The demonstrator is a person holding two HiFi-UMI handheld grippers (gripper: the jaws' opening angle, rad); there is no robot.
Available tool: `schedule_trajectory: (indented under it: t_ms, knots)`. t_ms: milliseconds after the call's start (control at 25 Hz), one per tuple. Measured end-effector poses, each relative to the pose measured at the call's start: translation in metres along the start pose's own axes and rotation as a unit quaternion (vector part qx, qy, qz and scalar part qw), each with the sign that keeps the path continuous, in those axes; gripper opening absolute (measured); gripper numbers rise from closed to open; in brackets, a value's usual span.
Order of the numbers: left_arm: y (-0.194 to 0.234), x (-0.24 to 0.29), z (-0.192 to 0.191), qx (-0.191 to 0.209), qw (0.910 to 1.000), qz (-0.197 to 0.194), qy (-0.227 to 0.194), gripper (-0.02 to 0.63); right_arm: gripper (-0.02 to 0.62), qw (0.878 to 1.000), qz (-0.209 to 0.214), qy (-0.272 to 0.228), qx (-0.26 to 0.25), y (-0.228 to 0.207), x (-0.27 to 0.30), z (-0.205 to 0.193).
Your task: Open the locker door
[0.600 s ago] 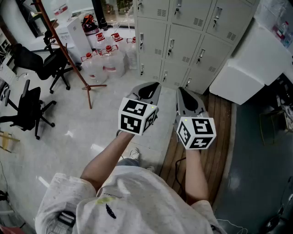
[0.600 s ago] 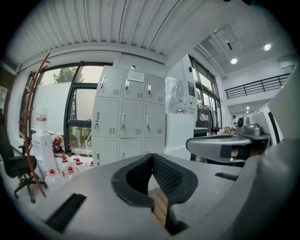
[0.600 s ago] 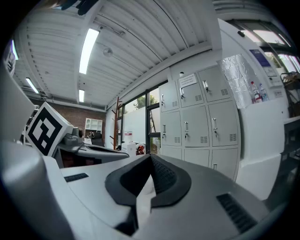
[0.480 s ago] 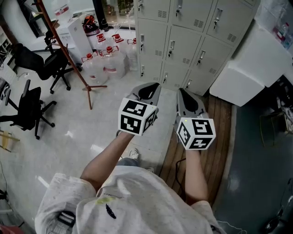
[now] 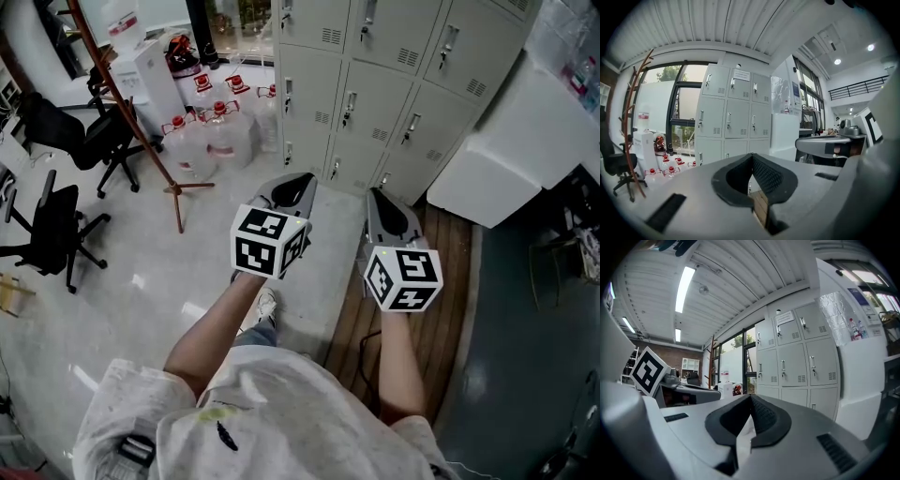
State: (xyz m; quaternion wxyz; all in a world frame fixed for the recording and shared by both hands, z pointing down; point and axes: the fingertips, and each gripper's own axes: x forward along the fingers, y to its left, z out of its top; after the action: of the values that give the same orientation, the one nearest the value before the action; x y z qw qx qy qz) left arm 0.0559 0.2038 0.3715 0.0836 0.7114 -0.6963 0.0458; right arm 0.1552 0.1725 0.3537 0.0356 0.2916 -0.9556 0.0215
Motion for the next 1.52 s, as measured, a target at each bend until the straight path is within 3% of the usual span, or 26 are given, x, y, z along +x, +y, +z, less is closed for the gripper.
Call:
schedule_trajectory:
  t_ms: [880, 1520]
  knots:
    - [0.14, 0.123, 0.032, -0.017, 0.9964, -0.083, -0.005, 0.006, 0.003, 0.997, -0.066, 0.028, 0.001, -0.025, 0.178, 0.015]
    - [0.229, 0.175, 0.045, -0.025, 0.9938, -0.108, -0.004, 0.006, 0.003, 0.996, -0.086, 0.023, 0.013, -0.016, 0.28, 0.026]
